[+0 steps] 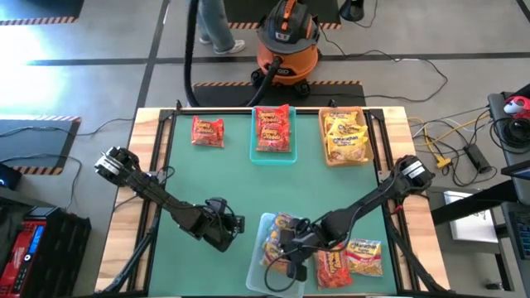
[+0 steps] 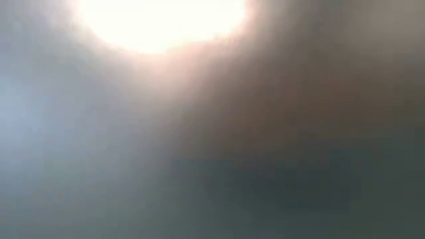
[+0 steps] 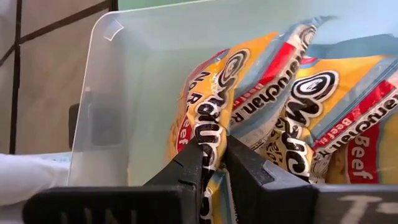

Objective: Sort Maruchan noodles
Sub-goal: Put the blue noodle pack into the transparent bin, then put the red noodle pack into the green bin

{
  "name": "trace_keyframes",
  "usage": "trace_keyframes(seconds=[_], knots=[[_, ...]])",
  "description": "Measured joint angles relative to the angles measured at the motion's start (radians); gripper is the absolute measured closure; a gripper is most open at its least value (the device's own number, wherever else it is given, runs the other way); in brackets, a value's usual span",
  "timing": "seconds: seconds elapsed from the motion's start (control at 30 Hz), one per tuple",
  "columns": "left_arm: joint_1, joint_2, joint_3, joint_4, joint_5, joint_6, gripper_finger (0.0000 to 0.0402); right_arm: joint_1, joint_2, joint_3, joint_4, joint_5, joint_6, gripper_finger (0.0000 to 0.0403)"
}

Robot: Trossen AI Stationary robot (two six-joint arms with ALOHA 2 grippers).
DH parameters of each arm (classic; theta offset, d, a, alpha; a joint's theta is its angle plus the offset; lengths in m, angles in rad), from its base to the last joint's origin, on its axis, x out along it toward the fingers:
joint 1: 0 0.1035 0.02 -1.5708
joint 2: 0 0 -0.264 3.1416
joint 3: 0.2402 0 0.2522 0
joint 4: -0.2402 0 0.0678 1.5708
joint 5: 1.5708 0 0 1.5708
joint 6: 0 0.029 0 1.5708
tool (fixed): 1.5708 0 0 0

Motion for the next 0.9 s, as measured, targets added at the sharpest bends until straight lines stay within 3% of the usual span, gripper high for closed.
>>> trace_keyframes(seconds=[0.33, 0.43, 0.6, 0.73, 0.9], knots=[[0.000, 0.000, 0.001, 0.000, -0.008, -0.008, 0.0365, -0.006, -0.003, 0.013, -0.058, -0.005, -0.013, 0.0270], [0.000, -0.002, 0.023, -0.014, -0.075, -0.008, 0.0365, -0.021, -0.023, 0.056, -0.135, -0.003, -0.026, 0.0254], [0.020, -0.027, 0.081, -0.150, -0.217, 0.017, 0.0365, -0.047, -0.062, 0.116, -0.214, 0.071, -0.110, 0.0249], [0.073, -0.064, 0.116, -0.341, -0.225, 0.016, 0.0365, -0.075, -0.074, 0.132, -0.231, 0.164, -0.168, 0.0255], [0.201, -0.155, 0.107, -0.467, -0.221, 0.106, 0.0365, -0.137, -0.076, 0.137, -0.286, 0.180, -0.241, 0.0262]])
